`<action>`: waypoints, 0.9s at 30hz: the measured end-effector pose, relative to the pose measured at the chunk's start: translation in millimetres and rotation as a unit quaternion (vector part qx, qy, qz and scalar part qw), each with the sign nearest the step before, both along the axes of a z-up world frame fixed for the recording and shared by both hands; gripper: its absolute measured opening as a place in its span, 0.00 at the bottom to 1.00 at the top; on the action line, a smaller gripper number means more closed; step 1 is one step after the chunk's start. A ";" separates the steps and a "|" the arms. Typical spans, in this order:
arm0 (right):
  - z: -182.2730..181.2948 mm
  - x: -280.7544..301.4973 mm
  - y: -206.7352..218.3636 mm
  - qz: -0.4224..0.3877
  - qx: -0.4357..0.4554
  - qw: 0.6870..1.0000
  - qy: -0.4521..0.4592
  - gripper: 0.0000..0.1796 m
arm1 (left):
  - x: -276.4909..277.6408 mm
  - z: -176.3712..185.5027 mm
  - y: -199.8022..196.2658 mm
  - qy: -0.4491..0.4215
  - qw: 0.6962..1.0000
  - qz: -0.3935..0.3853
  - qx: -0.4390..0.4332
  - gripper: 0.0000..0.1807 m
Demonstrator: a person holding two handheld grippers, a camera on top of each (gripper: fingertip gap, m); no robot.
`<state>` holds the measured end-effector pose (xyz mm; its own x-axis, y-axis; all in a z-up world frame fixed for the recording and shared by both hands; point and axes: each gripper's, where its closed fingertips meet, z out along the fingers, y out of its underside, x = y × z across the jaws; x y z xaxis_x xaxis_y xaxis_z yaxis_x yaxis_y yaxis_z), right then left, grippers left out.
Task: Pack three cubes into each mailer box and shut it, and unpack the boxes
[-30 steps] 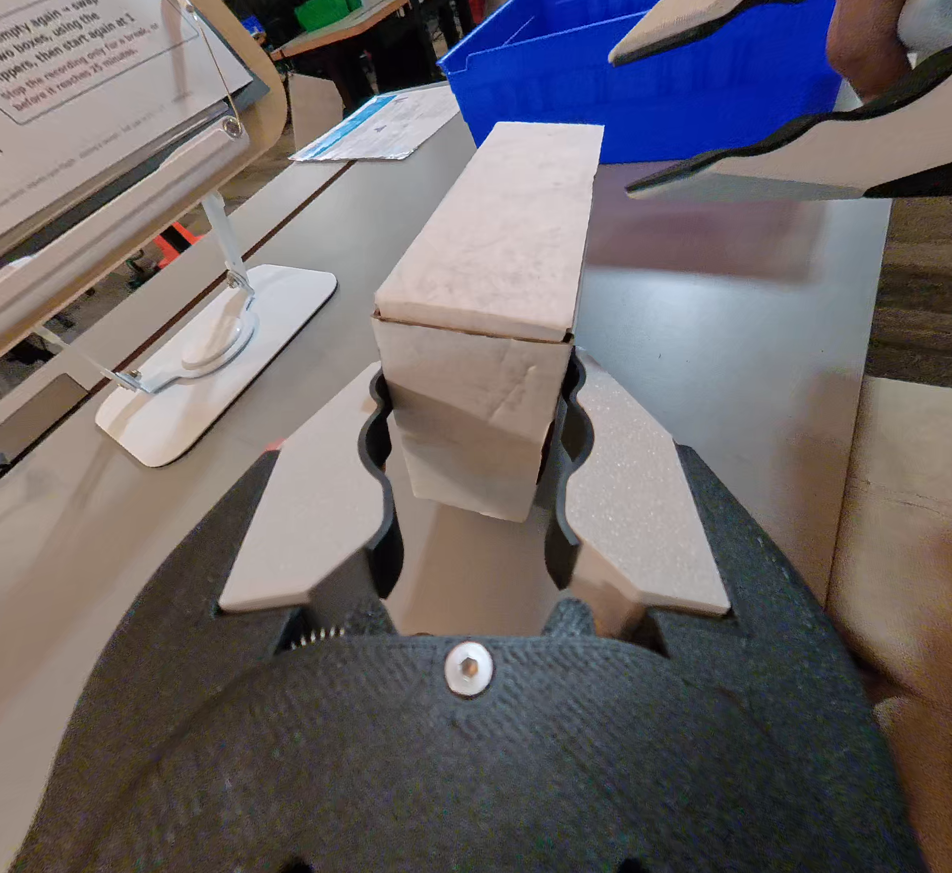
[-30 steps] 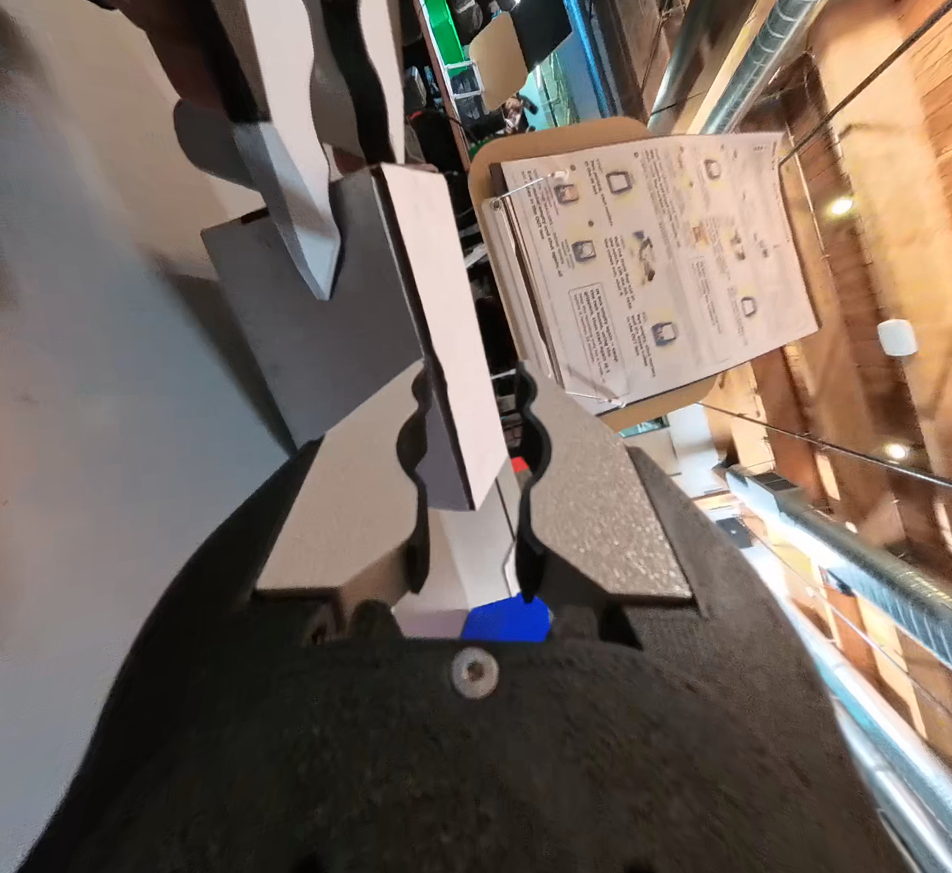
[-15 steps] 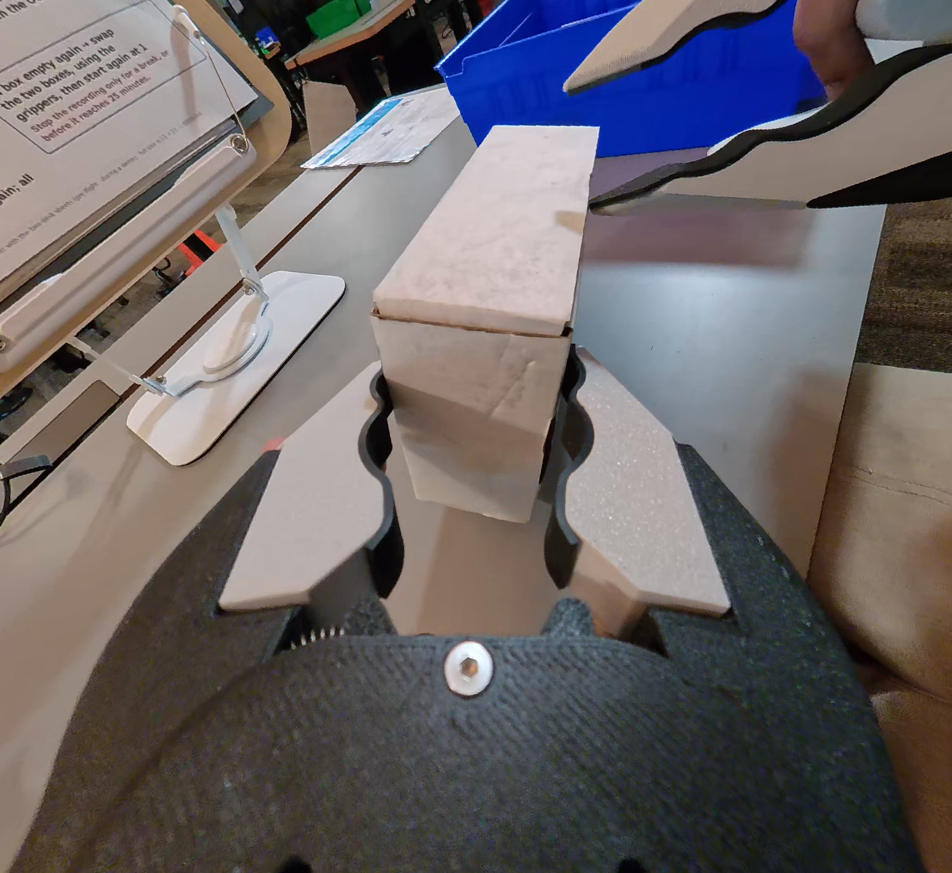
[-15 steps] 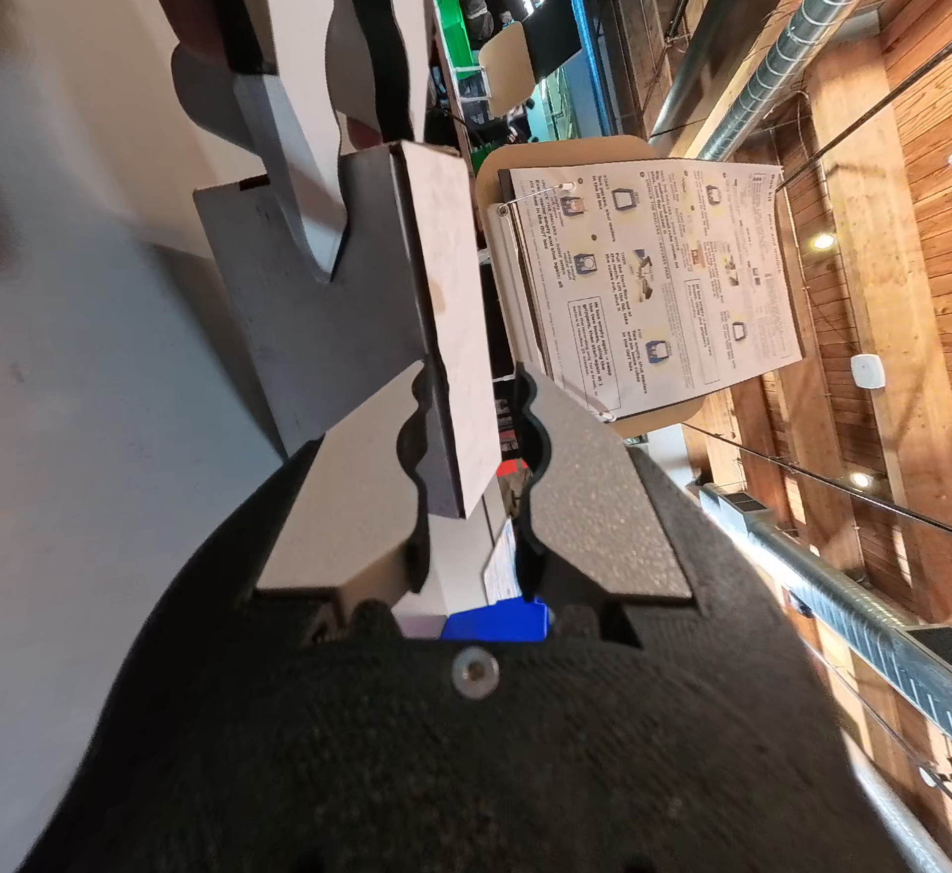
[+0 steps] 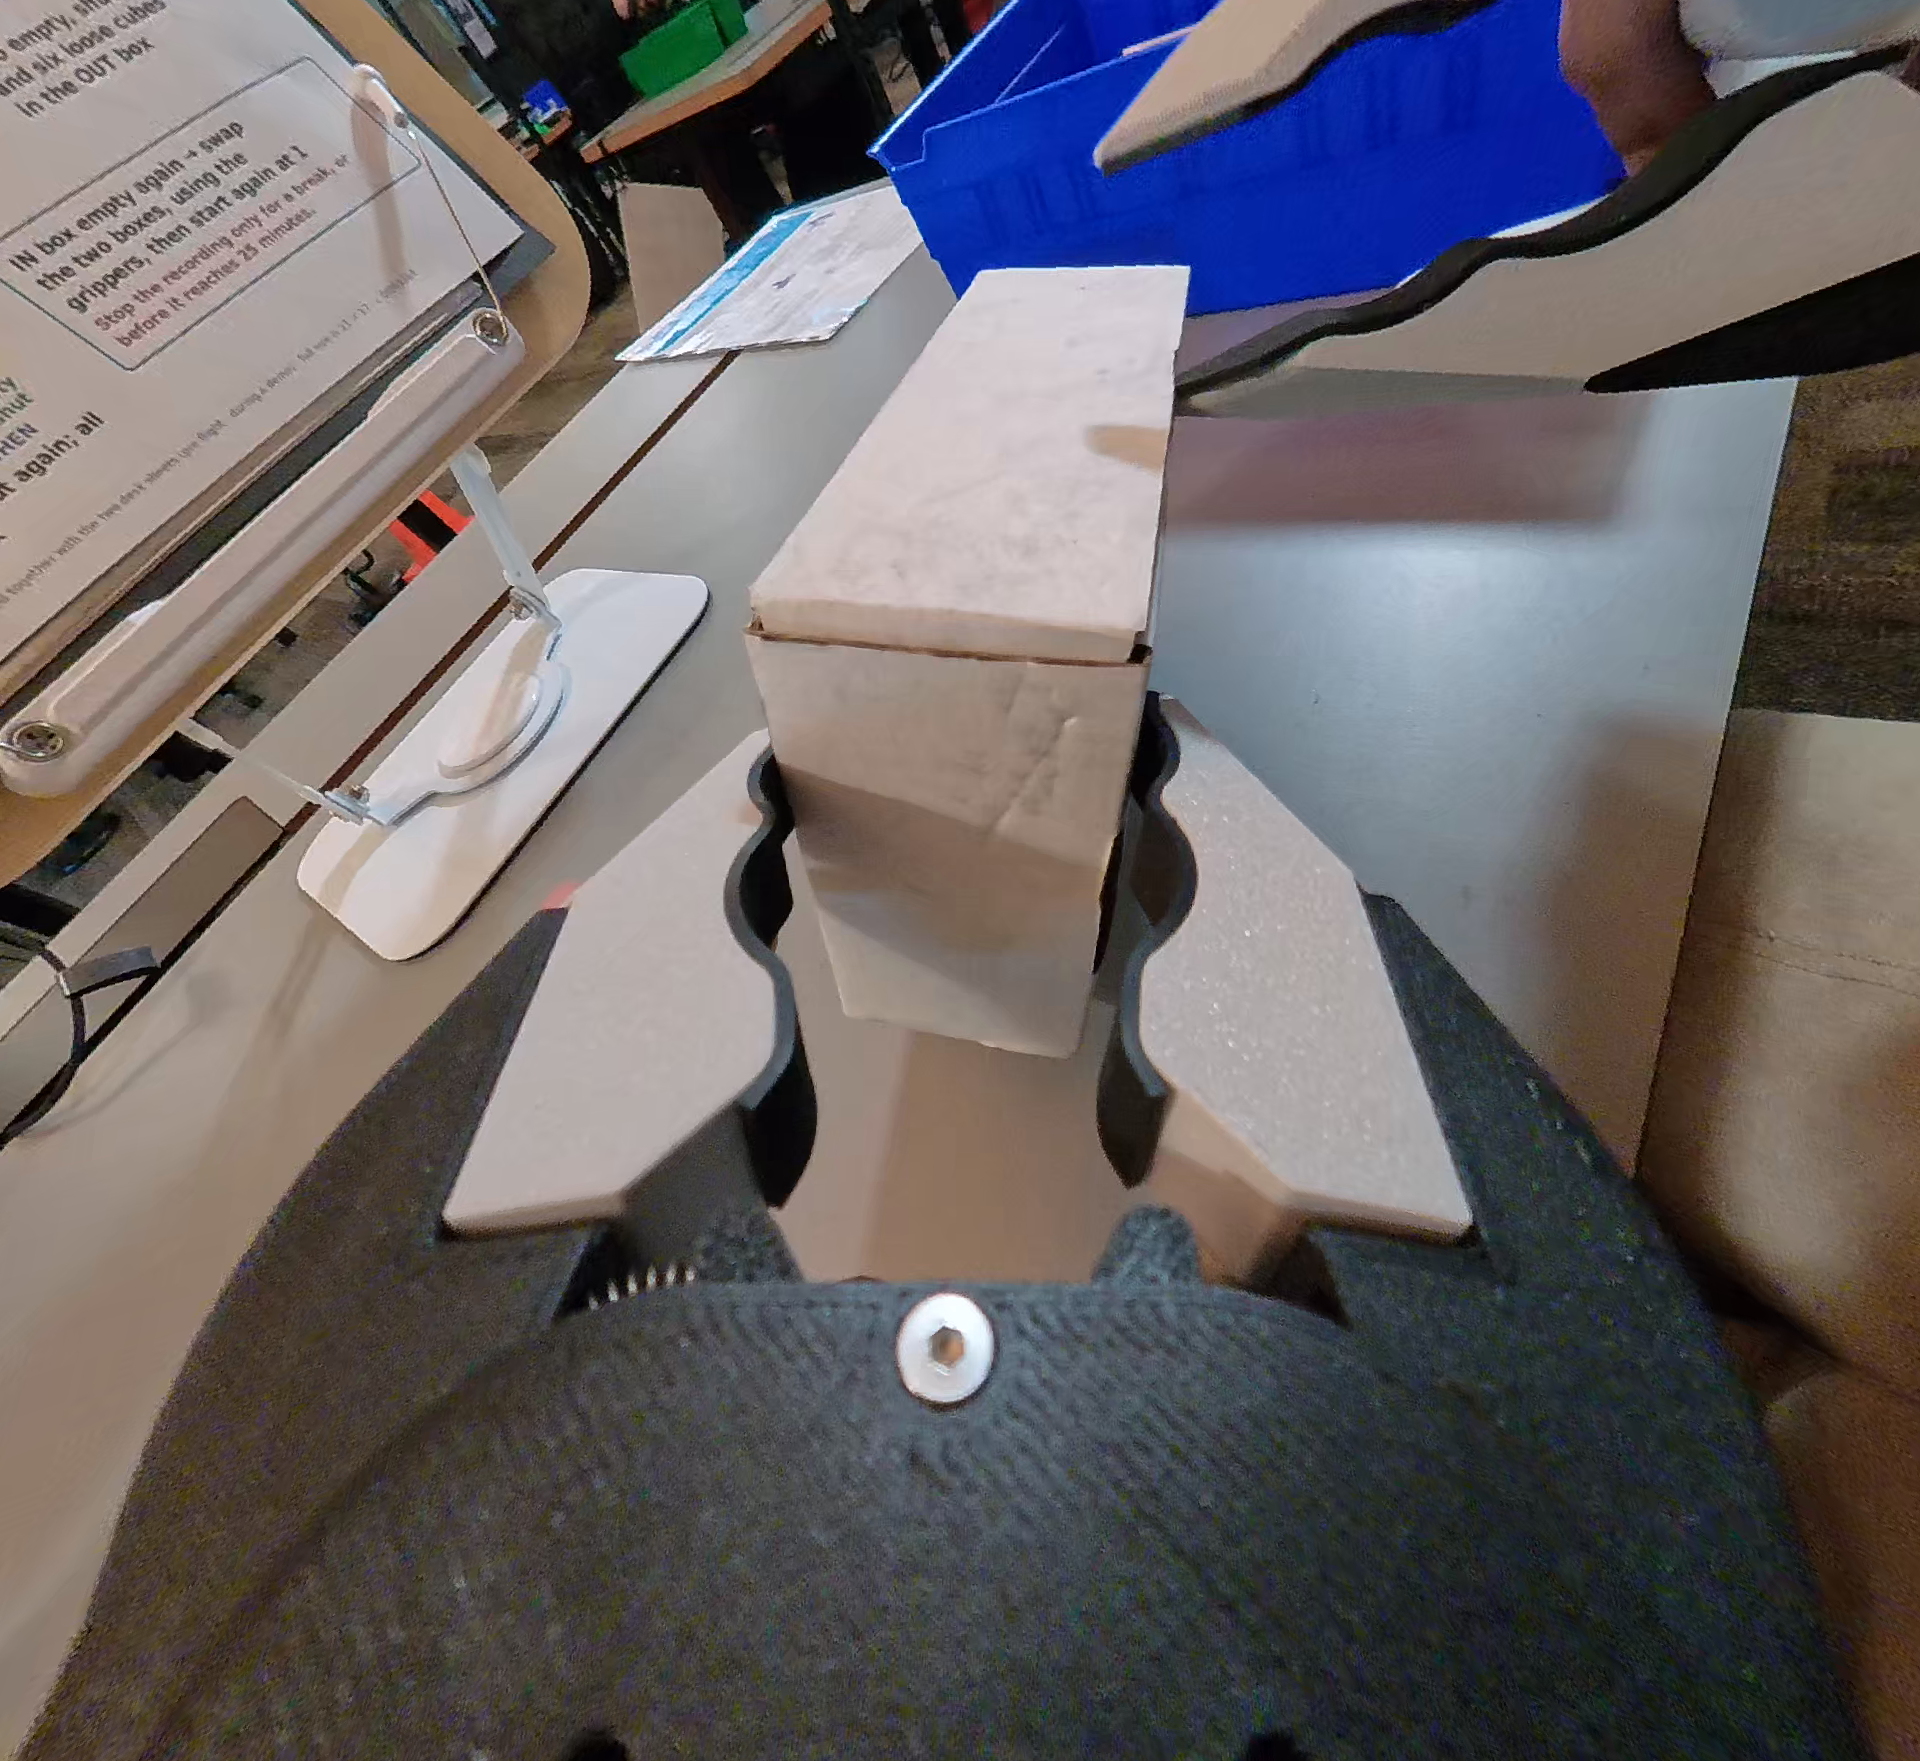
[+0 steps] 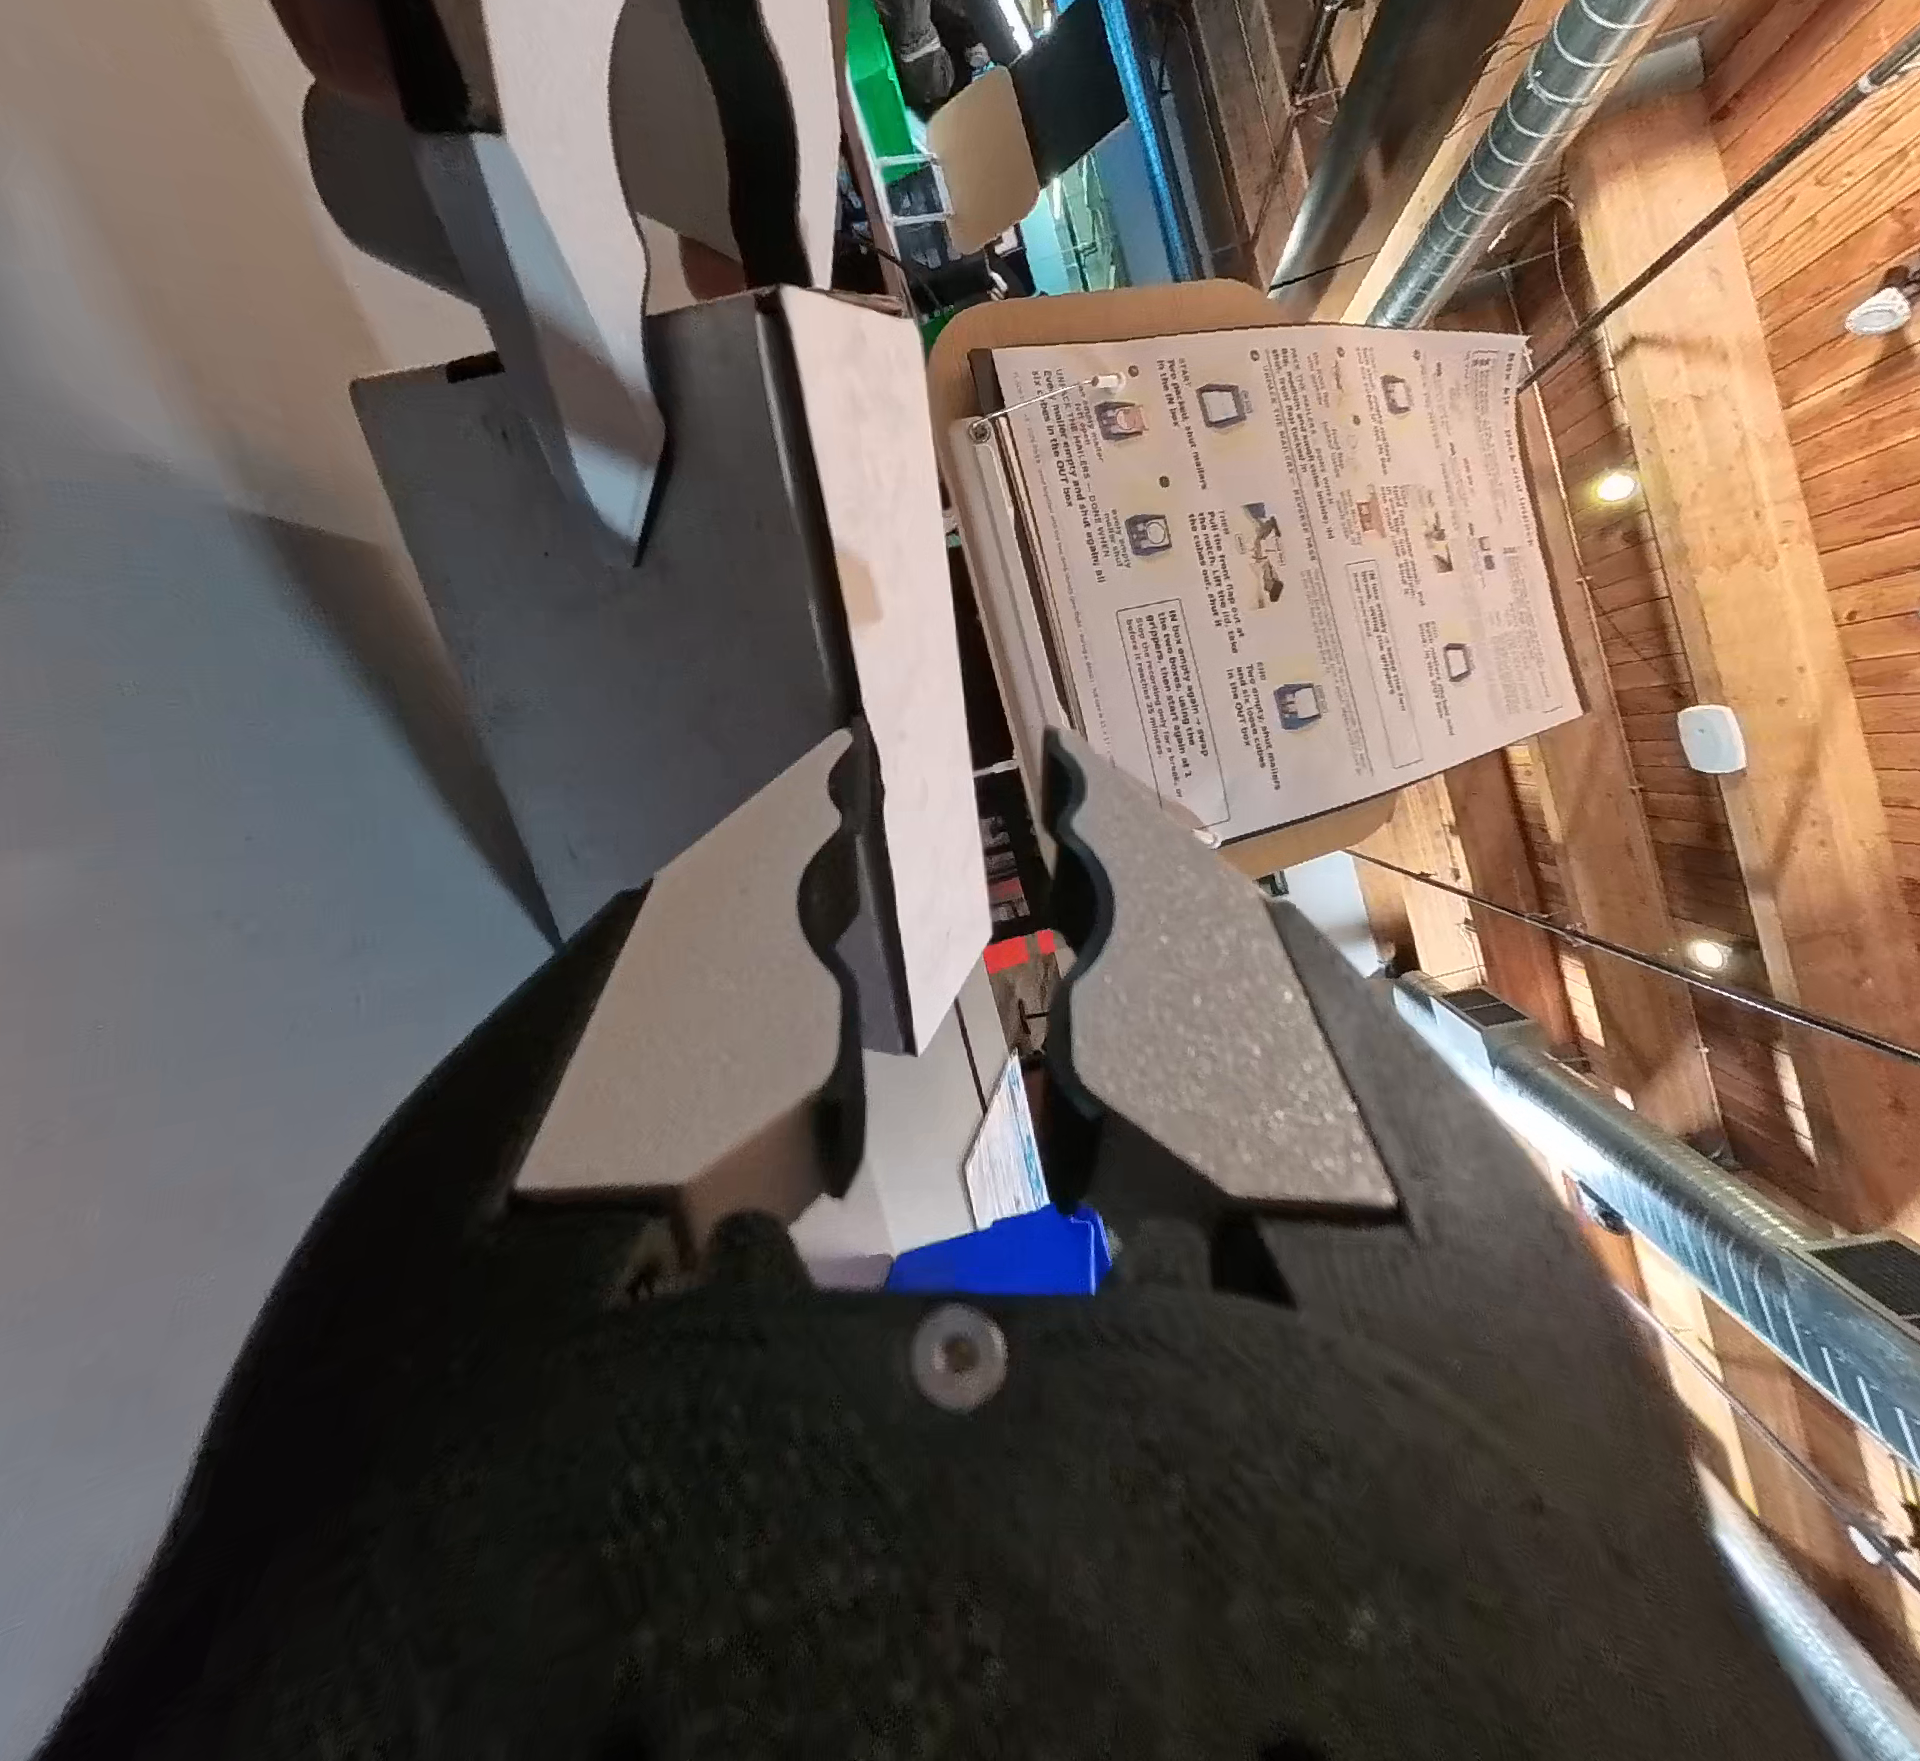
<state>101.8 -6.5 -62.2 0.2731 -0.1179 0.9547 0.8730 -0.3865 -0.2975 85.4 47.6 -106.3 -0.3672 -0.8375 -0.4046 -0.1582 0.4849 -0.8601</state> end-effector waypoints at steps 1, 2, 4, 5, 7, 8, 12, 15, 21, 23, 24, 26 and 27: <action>1.0 -0.1 -0.1 0.000 0.004 1.000 0.000 0.18 | -0.2 -0.2 -0.2 0.000 1.000 -0.001 0.005 0.36; 1.9 -0.4 -0.3 0.000 0.008 1.000 0.000 0.18 | -0.6 -0.2 -0.9 -0.002 1.000 -0.003 0.011 0.36; 2.9 -1.0 -0.7 0.000 0.013 1.000 -0.005 0.18 | -1.3 0.4 -2.5 -0.003 1.000 -0.003 0.019 0.36; 4.2 -2.1 -0.8 0.002 0.017 1.000 -0.007 0.17 | -1.8 0.5 -3.1 -0.001 1.000 -0.005 0.016 0.36; 8.0 -5.4 -0.6 0.009 0.029 1.000 -0.003 0.13 | -2.7 2.6 -4.8 0.001 1.000 -0.011 -0.001 0.36; 9.5 -6.7 0.0 0.011 0.032 0.999 0.001 0.11 | -2.9 3.3 -5.4 0.003 1.000 -0.012 -0.009 0.36; 8.3 -8.0 1.6 0.009 0.031 0.999 0.007 0.07 | -3.4 0.4 -6.3 0.010 1.000 -0.013 -0.003 0.36; 10.5 -8.2 1.4 0.012 0.037 0.999 0.019 0.06 | -3.8 -0.8 -7.6 0.011 1.000 -0.015 -0.001 0.35; 16.0 -10.2 2.5 0.017 0.054 0.996 0.068 0.01 | -4.7 1.2 -9.6 0.010 1.000 -0.016 0.003 0.35; 15.6 -9.3 4.2 0.019 0.058 0.992 0.106 0.02 | -4.1 -1.3 -8.9 0.015 1.000 -0.016 0.004 0.35; 15.1 -8.9 5.3 0.019 0.057 0.991 0.123 0.02 | -3.6 -2.3 -7.9 0.017 1.000 -0.014 0.002 0.35; 15.9 -8.0 6.9 0.020 0.060 0.989 0.134 0.02 | -3.4 0.5 -6.2 0.012 1.000 -0.015 -0.010 0.35; 16.7 -8.0 7.3 0.020 0.061 0.989 0.130 0.02 | -3.5 2.9 -6.5 0.005 1.000 -0.017 -0.022 0.35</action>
